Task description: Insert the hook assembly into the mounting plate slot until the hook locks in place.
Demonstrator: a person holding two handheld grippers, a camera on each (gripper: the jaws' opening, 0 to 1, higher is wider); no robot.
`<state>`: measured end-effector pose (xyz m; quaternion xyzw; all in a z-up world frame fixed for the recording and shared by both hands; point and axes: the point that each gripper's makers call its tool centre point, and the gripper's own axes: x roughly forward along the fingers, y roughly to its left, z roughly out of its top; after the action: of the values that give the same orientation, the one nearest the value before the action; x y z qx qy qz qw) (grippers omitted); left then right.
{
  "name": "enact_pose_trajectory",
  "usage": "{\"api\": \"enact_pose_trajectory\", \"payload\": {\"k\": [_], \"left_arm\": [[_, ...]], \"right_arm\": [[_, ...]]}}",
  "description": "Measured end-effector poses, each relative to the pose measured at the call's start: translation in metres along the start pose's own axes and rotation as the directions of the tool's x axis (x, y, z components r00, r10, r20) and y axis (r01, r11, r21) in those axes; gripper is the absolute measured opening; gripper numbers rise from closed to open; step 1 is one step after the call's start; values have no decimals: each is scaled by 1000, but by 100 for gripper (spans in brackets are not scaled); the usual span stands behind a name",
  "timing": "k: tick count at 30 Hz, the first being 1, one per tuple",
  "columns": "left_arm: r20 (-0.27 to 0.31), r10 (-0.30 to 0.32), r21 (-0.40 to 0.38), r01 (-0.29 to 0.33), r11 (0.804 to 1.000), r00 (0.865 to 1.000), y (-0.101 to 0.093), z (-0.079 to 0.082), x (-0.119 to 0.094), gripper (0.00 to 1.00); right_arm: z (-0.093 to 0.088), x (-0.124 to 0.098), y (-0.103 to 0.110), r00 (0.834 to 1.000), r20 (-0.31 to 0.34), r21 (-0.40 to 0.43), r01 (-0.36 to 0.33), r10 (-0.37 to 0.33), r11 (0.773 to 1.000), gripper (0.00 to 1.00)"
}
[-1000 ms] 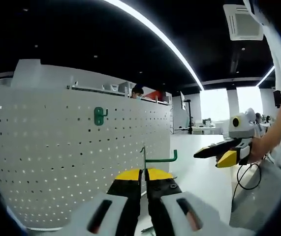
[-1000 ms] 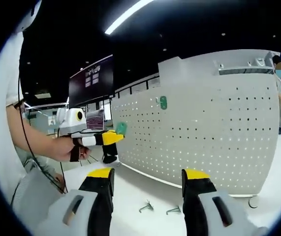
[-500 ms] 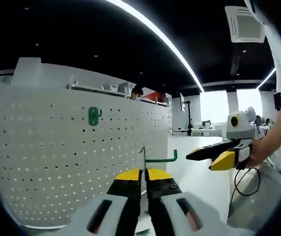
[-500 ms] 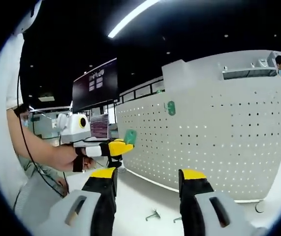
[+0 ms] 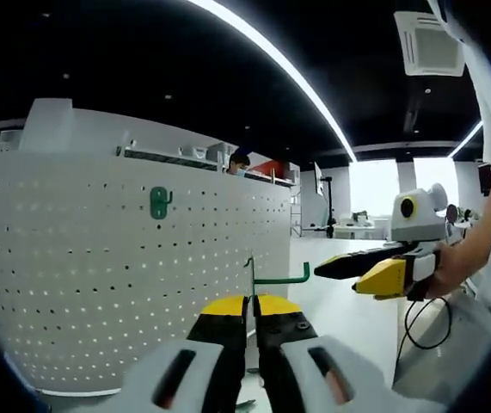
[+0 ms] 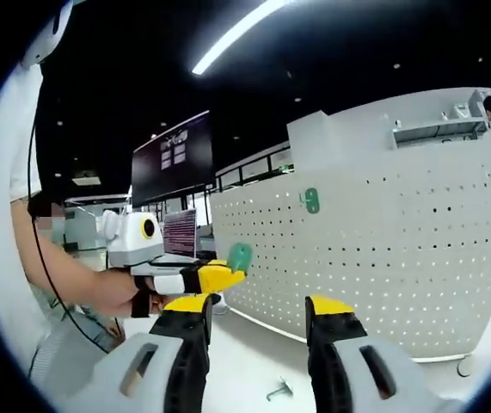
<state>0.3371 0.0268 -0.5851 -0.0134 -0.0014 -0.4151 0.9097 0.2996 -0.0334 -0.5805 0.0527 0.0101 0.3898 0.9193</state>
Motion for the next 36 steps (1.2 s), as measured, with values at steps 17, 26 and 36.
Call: {"api": "enact_pose_trajectory", "payload": {"k": [17, 26, 36], "left_arm": [[15, -12, -10, 12, 1000, 1000, -9, 6, 3, 2], [13, -14, -15, 14, 1000, 1000, -12, 6, 4, 2], [23, -13, -19, 14, 1000, 1000, -15, 9, 6, 2]], "right_arm": [[12, 21, 12, 999, 34, 14, -35, 35, 999, 37], [19, 31, 15, 997, 57, 30, -46, 44, 998, 32], [23, 37, 17, 997, 68, 52, -50, 46, 997, 21]]}}
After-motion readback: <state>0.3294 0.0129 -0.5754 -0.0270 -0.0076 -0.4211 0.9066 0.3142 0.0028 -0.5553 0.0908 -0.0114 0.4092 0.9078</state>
